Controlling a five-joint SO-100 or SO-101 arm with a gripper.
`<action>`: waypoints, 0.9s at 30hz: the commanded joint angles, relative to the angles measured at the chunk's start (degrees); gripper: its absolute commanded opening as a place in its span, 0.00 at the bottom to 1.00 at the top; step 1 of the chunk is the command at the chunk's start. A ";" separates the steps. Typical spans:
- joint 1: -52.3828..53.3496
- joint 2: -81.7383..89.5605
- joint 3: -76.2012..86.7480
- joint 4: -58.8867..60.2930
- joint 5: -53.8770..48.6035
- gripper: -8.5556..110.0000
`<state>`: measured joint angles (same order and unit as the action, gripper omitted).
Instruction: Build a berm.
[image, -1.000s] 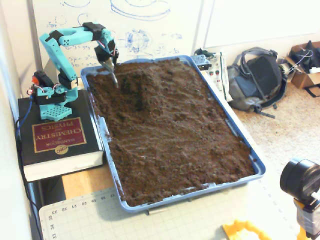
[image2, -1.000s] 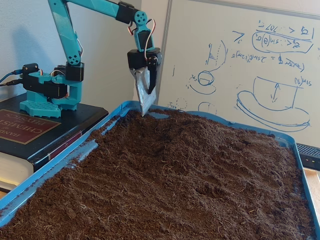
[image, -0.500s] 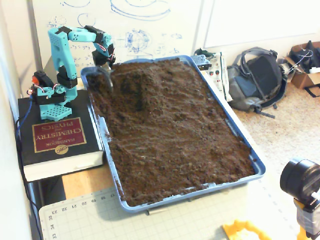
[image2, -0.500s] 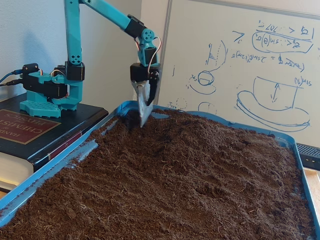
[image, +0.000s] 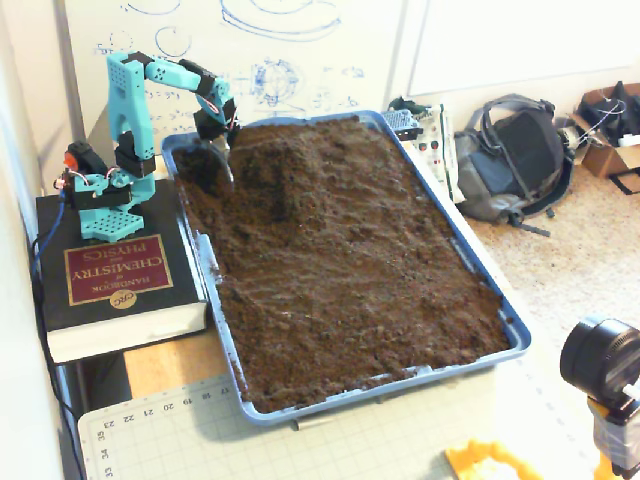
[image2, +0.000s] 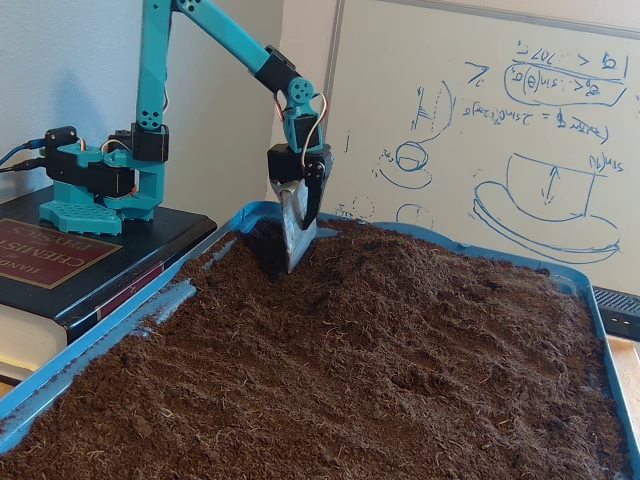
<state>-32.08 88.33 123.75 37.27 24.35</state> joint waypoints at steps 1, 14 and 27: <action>0.62 0.97 -2.90 -0.79 -0.44 0.07; 5.19 0.88 -5.01 -0.79 -0.70 0.07; 7.65 -2.02 -5.54 -1.67 -0.79 0.07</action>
<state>-24.96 87.01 122.70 36.39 24.08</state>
